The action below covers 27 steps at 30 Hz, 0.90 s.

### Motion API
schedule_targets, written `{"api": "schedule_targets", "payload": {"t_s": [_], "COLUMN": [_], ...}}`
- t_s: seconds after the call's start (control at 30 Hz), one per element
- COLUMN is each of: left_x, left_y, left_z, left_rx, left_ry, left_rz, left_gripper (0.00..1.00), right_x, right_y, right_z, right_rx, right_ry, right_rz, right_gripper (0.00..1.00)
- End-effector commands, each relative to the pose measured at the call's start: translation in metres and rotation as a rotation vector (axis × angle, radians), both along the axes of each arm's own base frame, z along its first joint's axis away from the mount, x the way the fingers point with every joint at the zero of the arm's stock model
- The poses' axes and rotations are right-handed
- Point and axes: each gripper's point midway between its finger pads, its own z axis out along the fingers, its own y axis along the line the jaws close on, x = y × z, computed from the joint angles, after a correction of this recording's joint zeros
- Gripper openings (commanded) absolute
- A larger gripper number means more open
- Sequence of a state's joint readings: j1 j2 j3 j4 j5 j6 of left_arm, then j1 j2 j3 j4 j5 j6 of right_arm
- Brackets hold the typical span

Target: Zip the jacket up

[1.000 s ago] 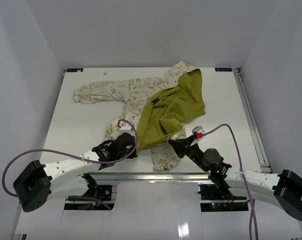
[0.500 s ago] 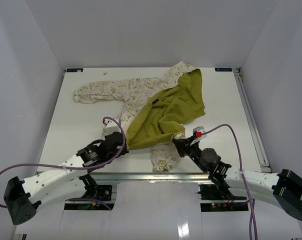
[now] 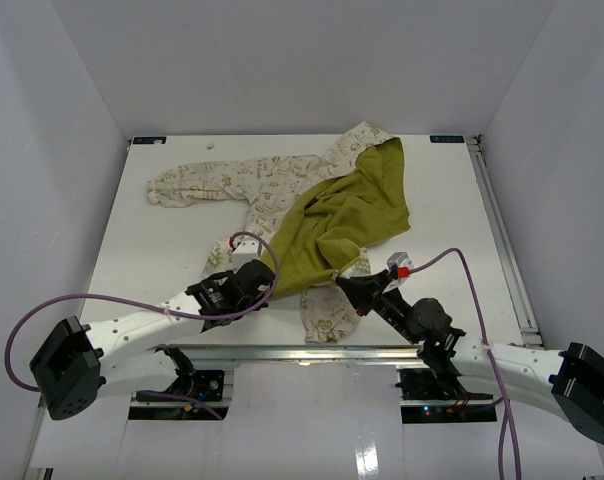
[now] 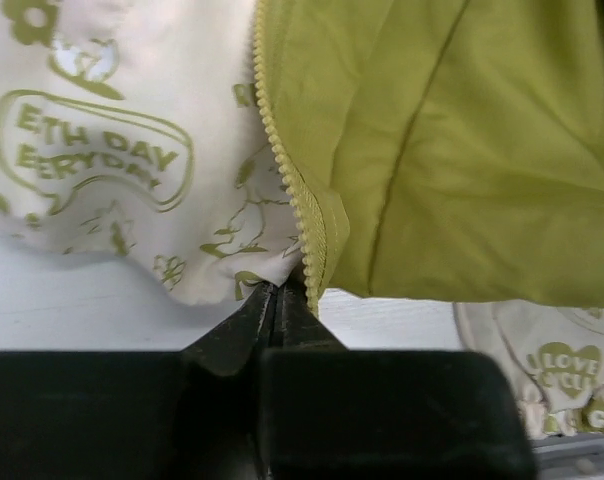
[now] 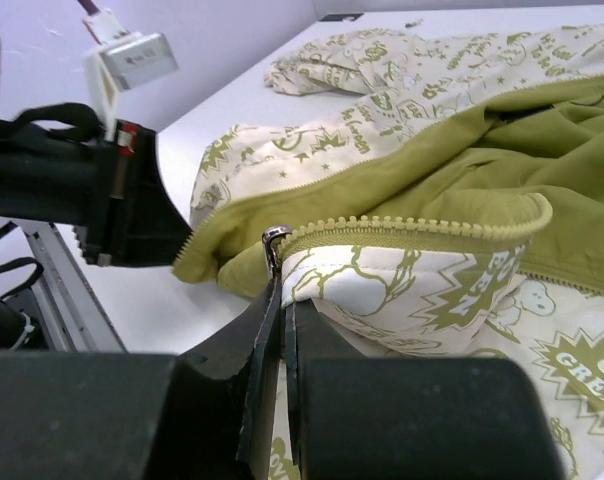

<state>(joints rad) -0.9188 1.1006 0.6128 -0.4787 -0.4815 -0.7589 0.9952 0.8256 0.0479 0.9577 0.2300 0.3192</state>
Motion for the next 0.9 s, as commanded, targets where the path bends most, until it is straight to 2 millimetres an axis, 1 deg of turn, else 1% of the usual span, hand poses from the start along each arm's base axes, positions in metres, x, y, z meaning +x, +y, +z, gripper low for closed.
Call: {"api": "schedule_targets", "payload": {"t_s": [0.0, 0.03, 0.07, 0.13, 0.2, 0.23, 0.3, 0.43, 0.57, 0.7, 0.87], "left_x": [0.012, 0.01, 0.008, 0.002, -0.006, -0.007, -0.009, -0.011, -0.02, -0.029, -0.037], "left_y": [-0.032, -0.035, -0.035, -0.04, -0.048, -0.05, -0.048, -0.039, -0.041, -0.038, -0.047], "left_z": [0.021, 0.021, 0.019, 0.02, 0.024, 0.025, 0.022, 0.005, -0.011, -0.018, -0.009], "left_rx": [-0.1, -0.108, -0.111, -0.136, -0.192, -0.207, -0.205, -0.161, -0.158, -0.177, -0.232], "left_ry": [-0.06, -0.055, -0.05, -0.042, -0.037, -0.041, -0.034, 0.006, 0.06, 0.072, 0.052], "left_rz": [-0.091, -0.109, -0.121, -0.161, -0.219, -0.232, -0.228, -0.191, -0.212, -0.225, -0.31], "left_gripper": [0.26, 0.33, 0.43, 0.49, 0.53, 0.53, 0.55, 0.54, 0.53, 0.52, 0.53], "right_x": [-0.007, -0.004, 0.0, 0.002, 0.002, 0.002, 0.002, 0.002, 0.005, 0.006, 0.007], "right_y": [-0.012, -0.014, -0.016, -0.019, -0.019, -0.018, -0.018, -0.02, -0.022, -0.022, -0.022], "right_z": [-0.03, -0.039, -0.04, -0.043, -0.042, -0.041, -0.041, -0.041, -0.043, -0.041, -0.042], "right_rx": [-0.036, -0.061, -0.067, -0.072, -0.067, -0.065, -0.064, -0.063, -0.066, -0.065, -0.072], "right_ry": [0.006, 0.042, 0.051, 0.061, 0.062, 0.061, 0.062, 0.062, 0.068, 0.066, 0.07], "right_rz": [0.001, -0.024, -0.053, -0.069, -0.069, -0.069, -0.068, -0.072, -0.094, -0.099, -0.102], "right_gripper": [0.08, 0.08, 0.08, 0.08, 0.08, 0.08, 0.08, 0.08, 0.08, 0.08, 0.08]}}
